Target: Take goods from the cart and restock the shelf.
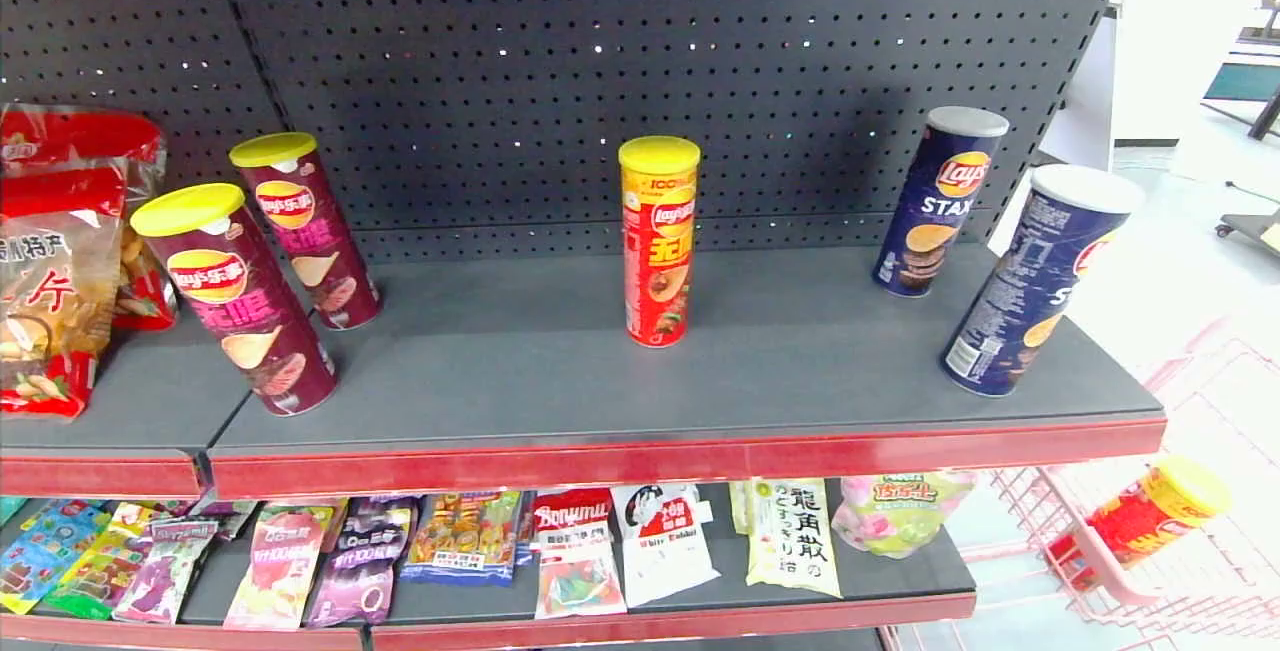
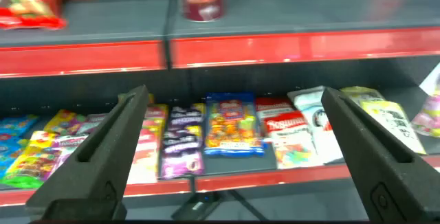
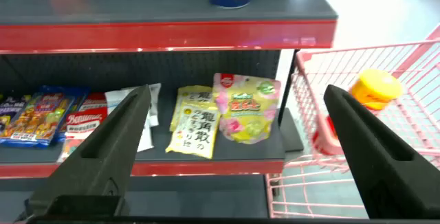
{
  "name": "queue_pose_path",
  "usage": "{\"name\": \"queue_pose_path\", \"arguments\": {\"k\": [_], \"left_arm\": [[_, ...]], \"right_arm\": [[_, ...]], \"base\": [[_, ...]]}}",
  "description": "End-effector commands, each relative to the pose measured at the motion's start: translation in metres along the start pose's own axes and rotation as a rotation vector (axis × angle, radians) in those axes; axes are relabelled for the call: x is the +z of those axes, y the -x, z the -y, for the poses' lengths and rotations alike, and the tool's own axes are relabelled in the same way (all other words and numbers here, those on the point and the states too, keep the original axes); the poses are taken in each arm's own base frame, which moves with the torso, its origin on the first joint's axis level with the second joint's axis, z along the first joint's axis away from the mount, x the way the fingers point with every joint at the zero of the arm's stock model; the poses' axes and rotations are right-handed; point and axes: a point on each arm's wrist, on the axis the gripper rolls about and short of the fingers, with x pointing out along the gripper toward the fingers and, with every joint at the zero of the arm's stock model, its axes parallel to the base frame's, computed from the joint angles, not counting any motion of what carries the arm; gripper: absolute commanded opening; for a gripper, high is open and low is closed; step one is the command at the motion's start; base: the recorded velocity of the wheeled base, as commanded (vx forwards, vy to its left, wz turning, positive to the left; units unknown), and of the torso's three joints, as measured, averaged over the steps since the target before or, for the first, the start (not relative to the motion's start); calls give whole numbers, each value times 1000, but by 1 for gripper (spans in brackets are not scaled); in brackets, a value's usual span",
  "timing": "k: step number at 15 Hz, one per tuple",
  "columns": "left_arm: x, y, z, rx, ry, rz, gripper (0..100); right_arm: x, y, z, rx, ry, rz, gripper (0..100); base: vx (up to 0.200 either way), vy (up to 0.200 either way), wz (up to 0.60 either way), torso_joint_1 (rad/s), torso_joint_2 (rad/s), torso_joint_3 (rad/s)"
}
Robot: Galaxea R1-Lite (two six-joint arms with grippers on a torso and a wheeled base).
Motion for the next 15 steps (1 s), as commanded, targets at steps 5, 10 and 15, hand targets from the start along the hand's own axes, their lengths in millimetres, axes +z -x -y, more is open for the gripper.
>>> {"name": "queue_pose_path", "arguments": {"k": [5, 10, 15], "left_arm": [[0, 0, 0, 0, -2, 0, 100], [0, 0, 0, 0, 0, 0, 100], [0, 0, 0, 0, 1, 0, 100]], "right_arm": [[0, 0, 0, 2, 0, -1, 100], [0, 0, 0, 2, 0, -1, 100], [0, 0, 0, 2, 0, 1, 100]], "base": [[0, -200, 0, 1, 0, 2], [0, -200, 0, 3, 2, 2], [0, -200, 0, 5, 2, 3]]}}
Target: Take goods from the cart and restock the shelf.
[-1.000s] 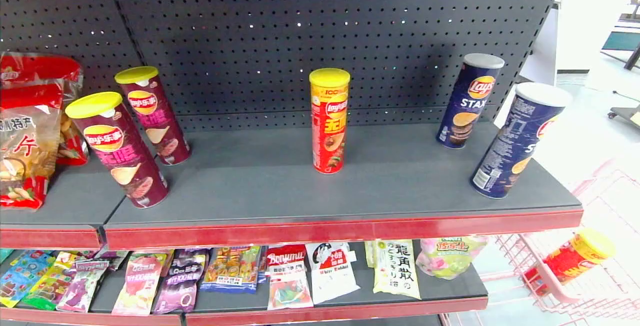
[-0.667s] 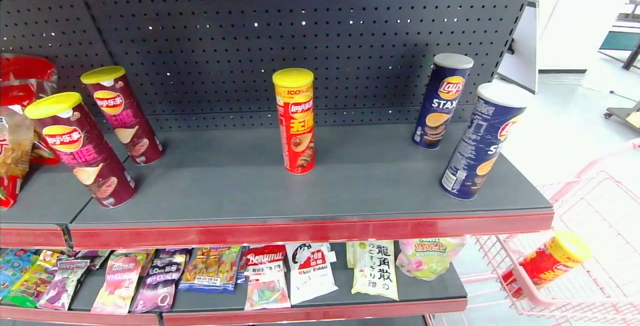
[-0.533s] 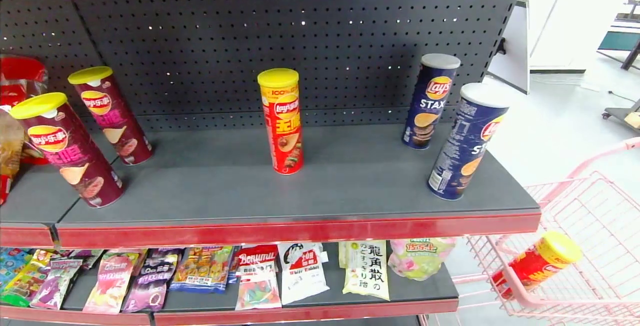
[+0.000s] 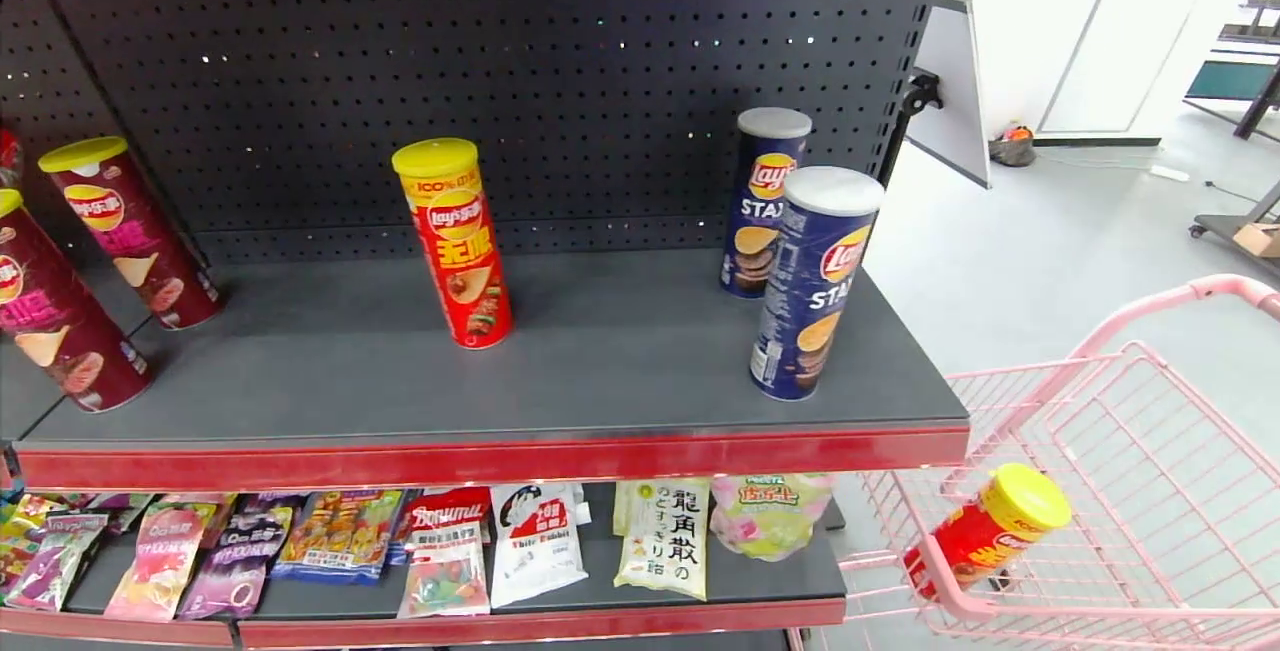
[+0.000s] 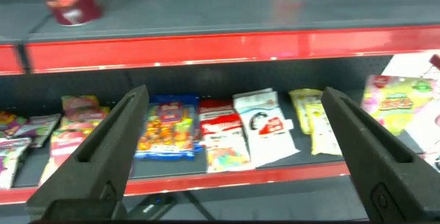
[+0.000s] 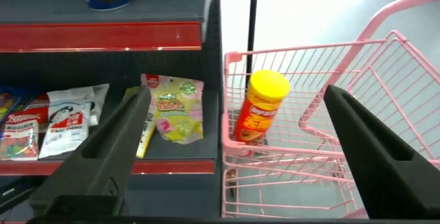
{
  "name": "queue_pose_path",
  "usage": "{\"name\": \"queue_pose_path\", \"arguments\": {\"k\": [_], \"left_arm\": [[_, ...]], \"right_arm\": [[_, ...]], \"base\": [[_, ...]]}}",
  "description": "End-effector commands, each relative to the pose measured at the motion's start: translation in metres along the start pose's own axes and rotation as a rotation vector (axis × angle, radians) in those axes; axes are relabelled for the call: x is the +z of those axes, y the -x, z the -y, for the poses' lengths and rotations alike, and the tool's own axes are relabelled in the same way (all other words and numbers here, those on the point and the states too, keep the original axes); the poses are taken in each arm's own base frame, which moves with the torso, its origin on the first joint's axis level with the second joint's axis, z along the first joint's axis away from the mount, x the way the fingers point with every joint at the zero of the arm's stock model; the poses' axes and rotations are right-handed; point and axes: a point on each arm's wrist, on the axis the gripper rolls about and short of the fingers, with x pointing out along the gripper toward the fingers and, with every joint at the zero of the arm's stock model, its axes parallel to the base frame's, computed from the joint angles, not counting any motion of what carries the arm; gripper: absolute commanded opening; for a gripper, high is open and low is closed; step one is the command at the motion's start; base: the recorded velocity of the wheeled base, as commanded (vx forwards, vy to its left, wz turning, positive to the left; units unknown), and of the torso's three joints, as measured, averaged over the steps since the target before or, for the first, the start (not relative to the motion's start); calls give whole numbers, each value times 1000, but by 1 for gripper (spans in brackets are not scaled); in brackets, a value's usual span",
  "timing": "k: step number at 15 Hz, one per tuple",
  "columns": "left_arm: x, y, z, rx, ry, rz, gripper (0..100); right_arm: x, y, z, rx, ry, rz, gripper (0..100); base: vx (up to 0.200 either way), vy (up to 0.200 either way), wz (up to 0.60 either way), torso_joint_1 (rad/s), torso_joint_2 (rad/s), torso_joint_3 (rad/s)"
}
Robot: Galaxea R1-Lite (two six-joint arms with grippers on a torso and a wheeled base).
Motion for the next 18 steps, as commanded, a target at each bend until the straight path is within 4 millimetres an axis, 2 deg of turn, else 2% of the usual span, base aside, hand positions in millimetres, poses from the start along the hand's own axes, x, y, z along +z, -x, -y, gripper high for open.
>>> {"name": "queue_pose_path", "arguments": {"k": [1, 4, 10, 18], "left_arm": [[0, 0, 0, 0, 1, 0, 100], [0, 0, 0, 0, 2, -1, 100], [0, 0, 0, 0, 2, -1, 100], [0, 0, 0, 0, 2, 0, 100]], "right_arm": [[0, 0, 0, 1, 0, 0, 100], [0, 0, 0, 15, 0, 0, 100], [0, 0, 0, 21, 0, 0, 100], [0, 0, 0, 21, -1, 0, 100]], "base": [[0, 0, 0, 0, 0, 0], [0, 0, 0, 0, 0, 0], [0, 0, -600, 6, 1, 0], [0, 0, 0, 0, 0, 0]]}}
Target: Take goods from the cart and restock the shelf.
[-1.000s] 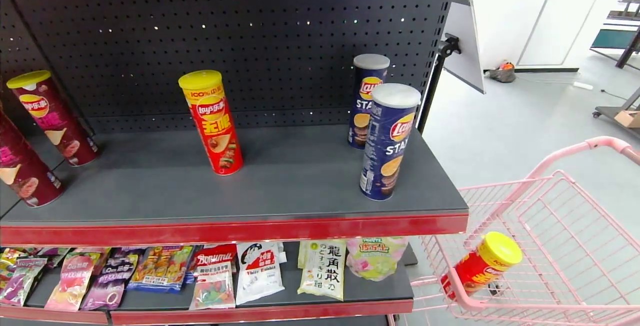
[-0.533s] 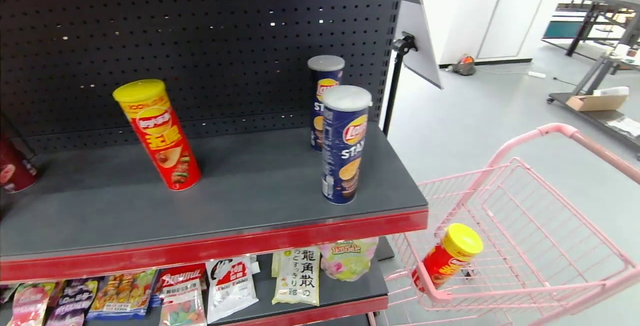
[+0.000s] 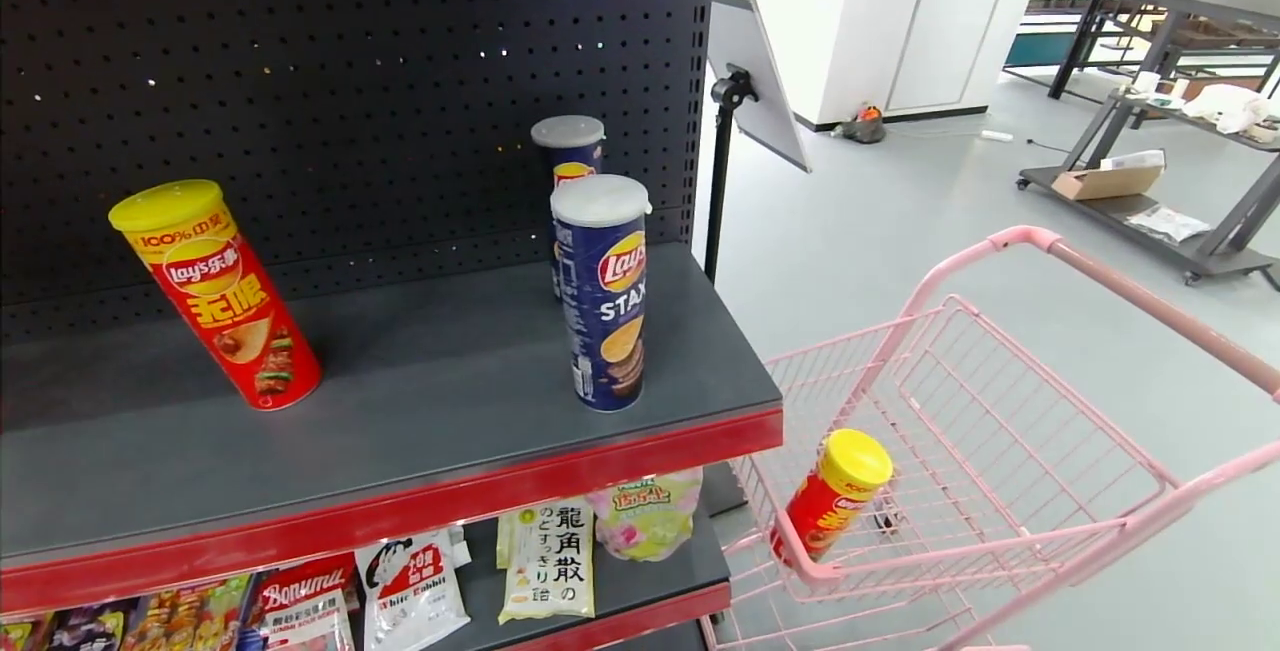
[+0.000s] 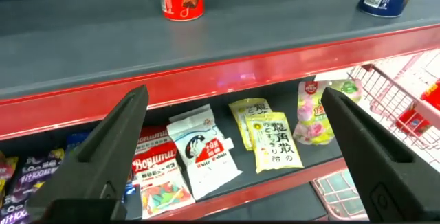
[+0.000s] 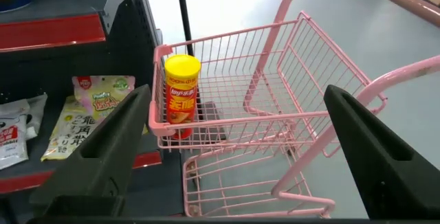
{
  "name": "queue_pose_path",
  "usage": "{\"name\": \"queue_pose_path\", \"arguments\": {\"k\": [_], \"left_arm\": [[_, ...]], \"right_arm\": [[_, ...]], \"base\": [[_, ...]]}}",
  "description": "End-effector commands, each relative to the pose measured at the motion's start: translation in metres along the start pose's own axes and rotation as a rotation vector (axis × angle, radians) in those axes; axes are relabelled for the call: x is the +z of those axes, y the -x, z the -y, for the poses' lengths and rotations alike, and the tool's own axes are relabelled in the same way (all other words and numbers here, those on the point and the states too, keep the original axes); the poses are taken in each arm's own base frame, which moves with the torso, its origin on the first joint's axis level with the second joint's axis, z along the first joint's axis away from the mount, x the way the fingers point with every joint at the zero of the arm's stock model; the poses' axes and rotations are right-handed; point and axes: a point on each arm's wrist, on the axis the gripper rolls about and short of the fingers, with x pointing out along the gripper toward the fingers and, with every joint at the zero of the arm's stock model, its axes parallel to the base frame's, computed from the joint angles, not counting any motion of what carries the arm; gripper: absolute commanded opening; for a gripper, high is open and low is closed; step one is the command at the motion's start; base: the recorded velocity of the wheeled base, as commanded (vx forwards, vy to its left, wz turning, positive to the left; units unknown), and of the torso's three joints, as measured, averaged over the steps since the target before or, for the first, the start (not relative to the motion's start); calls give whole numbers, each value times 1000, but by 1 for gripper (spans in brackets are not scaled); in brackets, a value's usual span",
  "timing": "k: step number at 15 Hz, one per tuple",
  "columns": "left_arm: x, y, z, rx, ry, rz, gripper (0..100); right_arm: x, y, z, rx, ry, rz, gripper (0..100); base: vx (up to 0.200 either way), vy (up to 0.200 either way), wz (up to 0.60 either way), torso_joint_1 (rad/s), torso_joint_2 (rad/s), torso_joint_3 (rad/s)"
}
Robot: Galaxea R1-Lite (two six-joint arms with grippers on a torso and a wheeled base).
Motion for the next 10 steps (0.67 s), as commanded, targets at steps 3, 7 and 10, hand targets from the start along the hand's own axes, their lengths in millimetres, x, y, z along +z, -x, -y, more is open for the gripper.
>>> {"name": "queue_pose_path", "arguments": {"k": [3, 7, 10], "left_arm": [[0, 0, 0, -1, 0, -1, 100], [0, 0, 0, -1, 0, 0, 100], [0, 0, 0, -1, 0, 0, 100]], "right_arm": [[0, 0, 0, -1, 1, 0, 100], [0, 0, 0, -1, 1, 0, 100], [0, 0, 0, -1, 1, 0, 100]], "base": [[0, 0, 0, 0, 0, 0], [0, 0, 0, -75, 180, 107], [0, 0, 0, -141, 352, 211]]}}
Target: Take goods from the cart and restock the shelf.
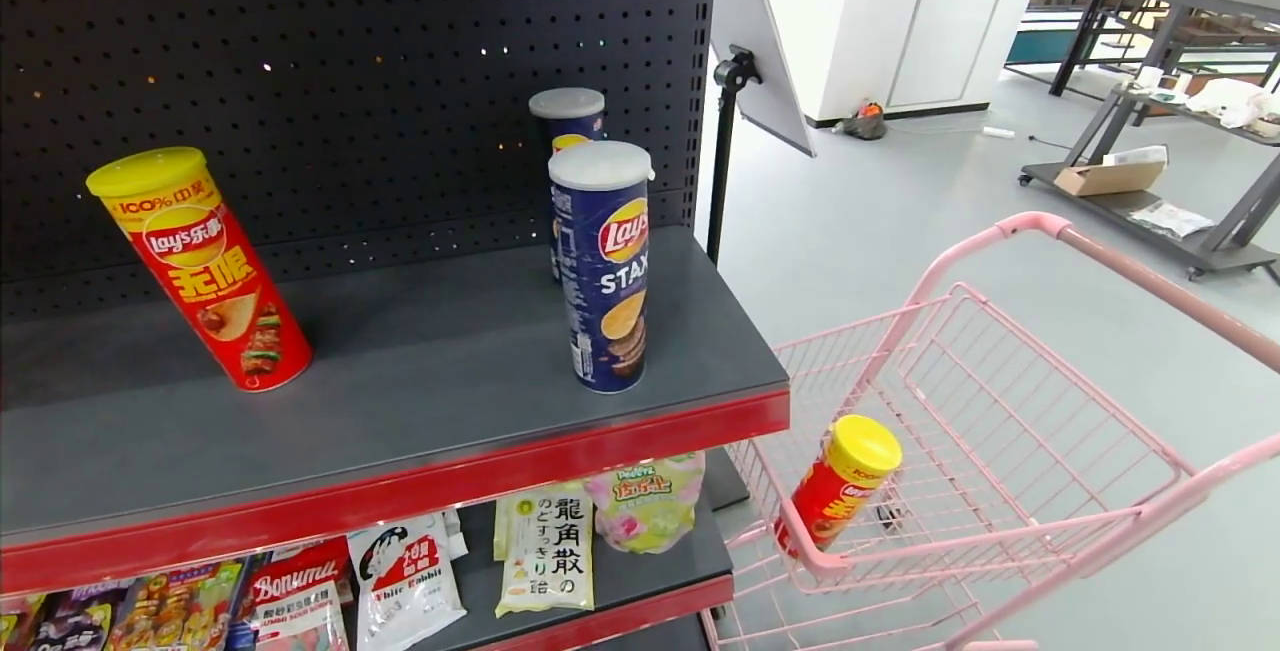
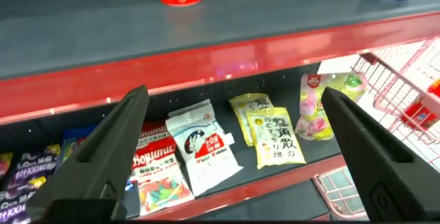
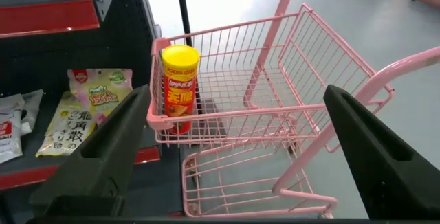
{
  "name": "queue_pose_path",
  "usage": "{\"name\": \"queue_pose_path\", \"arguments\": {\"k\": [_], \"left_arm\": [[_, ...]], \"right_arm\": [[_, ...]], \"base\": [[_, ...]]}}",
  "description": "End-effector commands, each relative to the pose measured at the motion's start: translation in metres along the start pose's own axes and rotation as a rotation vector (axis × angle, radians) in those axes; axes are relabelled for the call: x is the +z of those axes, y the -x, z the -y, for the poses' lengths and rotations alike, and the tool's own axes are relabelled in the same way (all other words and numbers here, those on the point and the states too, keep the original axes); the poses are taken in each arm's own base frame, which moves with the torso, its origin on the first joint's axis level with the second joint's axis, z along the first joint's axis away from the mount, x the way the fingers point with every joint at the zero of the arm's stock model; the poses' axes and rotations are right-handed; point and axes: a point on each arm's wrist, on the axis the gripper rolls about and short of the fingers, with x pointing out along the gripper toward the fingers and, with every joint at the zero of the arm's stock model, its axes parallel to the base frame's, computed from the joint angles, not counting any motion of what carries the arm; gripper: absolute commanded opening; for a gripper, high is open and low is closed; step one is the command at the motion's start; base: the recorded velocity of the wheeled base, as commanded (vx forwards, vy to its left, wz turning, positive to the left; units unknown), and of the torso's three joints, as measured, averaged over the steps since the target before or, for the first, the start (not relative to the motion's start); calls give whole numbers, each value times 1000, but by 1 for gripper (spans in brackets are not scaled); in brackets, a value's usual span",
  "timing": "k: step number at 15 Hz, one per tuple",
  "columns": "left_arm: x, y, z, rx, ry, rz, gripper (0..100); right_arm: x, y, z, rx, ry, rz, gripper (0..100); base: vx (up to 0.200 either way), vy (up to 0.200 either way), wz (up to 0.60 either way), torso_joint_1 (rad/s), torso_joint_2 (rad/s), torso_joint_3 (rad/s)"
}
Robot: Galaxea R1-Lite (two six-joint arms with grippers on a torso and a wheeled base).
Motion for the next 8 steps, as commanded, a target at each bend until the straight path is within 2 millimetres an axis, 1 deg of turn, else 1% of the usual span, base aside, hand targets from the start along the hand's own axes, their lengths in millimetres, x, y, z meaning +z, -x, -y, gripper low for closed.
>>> {"name": "queue_pose_path", "arguments": {"k": [1, 5, 8], "left_arm": [[0, 0, 0, 0, 0, 1, 100], [0, 0, 0, 0, 2, -3, 100], [0, 0, 0, 0, 2, -3, 100]], "right_arm": [[0, 0, 0, 1, 0, 0, 100], [0, 0, 0, 1, 0, 0, 100], [0, 0, 0, 1, 0, 0, 100]], "base": [[0, 0, 0, -139, 369, 222], [0, 0, 0, -146, 387, 234], [0, 0, 0, -188, 517, 323]]}}
